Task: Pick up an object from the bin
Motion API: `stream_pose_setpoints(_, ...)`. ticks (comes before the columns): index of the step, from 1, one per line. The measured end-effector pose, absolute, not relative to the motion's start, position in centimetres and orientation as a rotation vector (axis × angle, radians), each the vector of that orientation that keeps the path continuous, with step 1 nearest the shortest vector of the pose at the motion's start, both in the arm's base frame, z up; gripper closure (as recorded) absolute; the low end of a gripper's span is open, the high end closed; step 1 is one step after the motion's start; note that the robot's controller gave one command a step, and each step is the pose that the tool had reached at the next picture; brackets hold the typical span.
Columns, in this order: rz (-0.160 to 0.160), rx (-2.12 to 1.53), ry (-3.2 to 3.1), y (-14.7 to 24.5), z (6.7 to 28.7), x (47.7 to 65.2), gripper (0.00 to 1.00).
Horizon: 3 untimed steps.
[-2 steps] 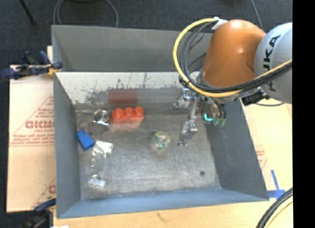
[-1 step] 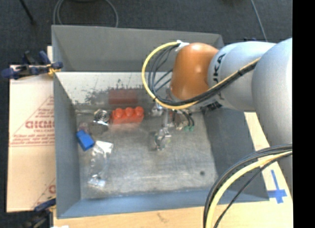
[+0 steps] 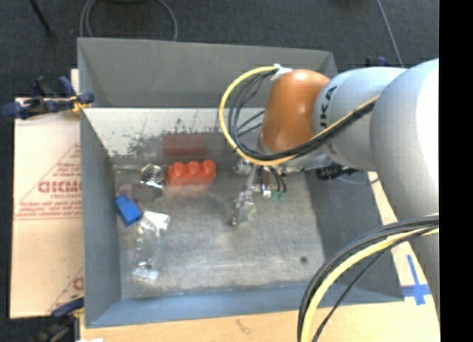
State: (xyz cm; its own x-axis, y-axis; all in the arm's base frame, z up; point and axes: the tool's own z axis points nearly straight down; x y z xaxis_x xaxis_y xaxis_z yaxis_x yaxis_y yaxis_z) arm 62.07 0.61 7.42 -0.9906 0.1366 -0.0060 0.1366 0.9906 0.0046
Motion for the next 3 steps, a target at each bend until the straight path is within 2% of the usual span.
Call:
stream_pose_setpoints(1,0.005,0.212,3.123,0.5,7.7,62.3,1.00)
stream_pose_setpoints(2,0.001,0.140,3.124,2.6,21.3,63.7,1.00)
stream_pose_setpoints(3,-0.003,-0.454,3.100,5.3,7.5,63.5,1.00)
